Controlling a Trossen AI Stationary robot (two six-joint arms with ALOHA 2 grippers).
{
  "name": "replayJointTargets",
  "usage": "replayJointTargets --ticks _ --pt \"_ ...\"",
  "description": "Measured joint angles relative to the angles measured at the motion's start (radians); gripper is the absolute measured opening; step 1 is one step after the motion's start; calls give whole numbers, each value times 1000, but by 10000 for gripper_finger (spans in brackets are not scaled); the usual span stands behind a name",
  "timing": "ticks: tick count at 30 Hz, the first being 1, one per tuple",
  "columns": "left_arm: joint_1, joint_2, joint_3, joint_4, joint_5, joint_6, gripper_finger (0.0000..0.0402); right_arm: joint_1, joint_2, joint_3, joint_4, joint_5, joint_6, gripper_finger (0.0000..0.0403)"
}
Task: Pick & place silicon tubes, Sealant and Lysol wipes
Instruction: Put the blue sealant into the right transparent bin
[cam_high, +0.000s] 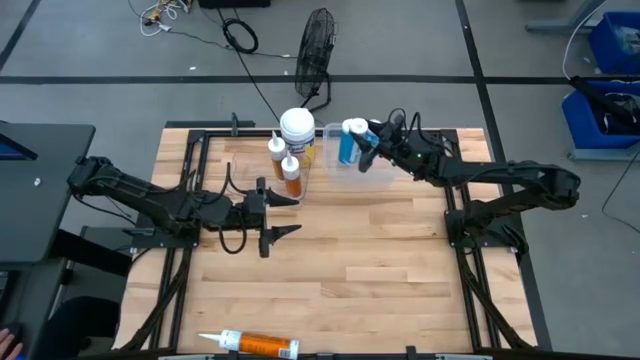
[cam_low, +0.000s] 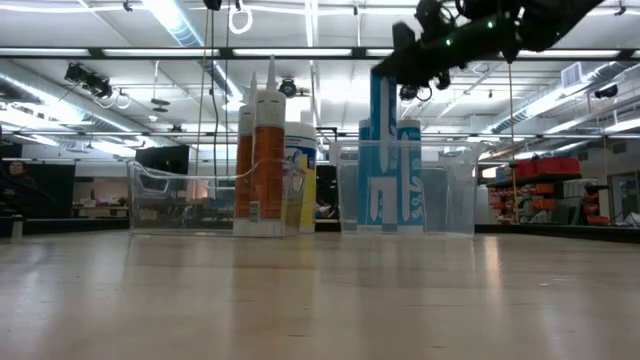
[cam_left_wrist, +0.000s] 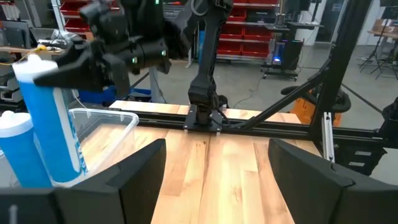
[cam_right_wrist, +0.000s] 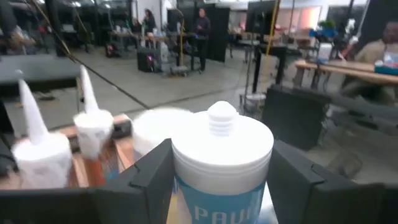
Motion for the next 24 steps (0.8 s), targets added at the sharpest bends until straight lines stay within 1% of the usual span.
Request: replayJointTargets --ticks 7,14,24 --pt "0 0 0 0 0 -1 289 -21 1 -96 52 -6 58 201" --pt "0 0 0 0 0 6 289 -24 29 -169 92 14 72 201" --pt "0 0 0 0 0 7 289 -29 76 -191 137 16 79 201"
